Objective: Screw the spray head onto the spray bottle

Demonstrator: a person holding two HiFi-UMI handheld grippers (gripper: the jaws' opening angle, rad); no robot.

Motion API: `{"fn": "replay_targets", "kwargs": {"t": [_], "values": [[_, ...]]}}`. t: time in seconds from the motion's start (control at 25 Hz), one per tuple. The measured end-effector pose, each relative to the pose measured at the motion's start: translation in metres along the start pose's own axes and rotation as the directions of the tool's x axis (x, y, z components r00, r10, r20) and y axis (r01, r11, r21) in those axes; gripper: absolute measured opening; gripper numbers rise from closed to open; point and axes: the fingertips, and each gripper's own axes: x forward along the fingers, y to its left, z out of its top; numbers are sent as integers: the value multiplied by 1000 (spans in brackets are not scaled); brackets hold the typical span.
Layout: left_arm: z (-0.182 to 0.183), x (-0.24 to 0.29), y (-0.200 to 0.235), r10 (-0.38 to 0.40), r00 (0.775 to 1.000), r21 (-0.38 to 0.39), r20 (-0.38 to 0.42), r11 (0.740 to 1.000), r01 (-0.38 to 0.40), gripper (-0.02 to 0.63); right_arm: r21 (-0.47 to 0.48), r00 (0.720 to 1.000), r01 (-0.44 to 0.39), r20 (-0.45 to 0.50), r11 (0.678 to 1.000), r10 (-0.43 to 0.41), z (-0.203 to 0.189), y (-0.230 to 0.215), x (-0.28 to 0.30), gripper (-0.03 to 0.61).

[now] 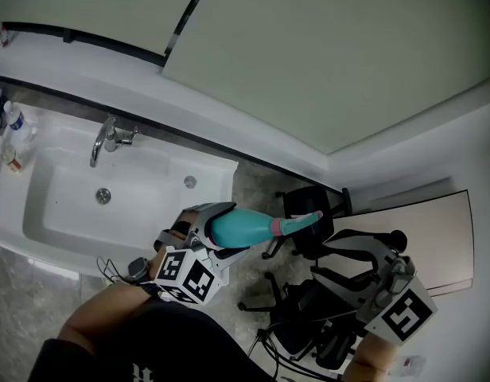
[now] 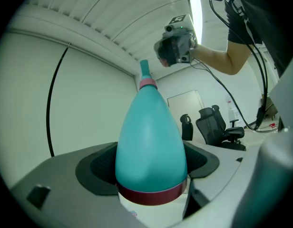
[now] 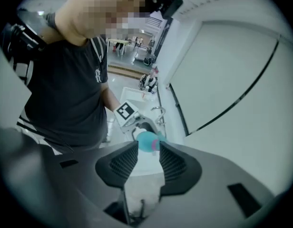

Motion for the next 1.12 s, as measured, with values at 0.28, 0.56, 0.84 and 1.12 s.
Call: {"fn": "replay_targets", "kwargs": {"t": [0.28, 0.56, 0.84, 1.12], "values": [[8, -1, -13, -44, 999, 27, 15, 999, 44, 399, -263, 998, -2, -59, 965, -14, 5, -30, 27, 137], [16, -6, -14, -82, 996, 37, 22, 996, 81, 399, -313, 992, -124, -74, 942, 106, 6, -16, 54, 137], [15, -8, 1, 7, 1000, 68, -21, 998, -6, 399, -34, 987, -118, -118, 992, 113, 6, -26, 70, 132], [-4, -2, 9, 85, 989, 129, -117, 989, -70, 399, 396, 979, -42, -166, 917, 117, -4, -36, 89, 133]]}}
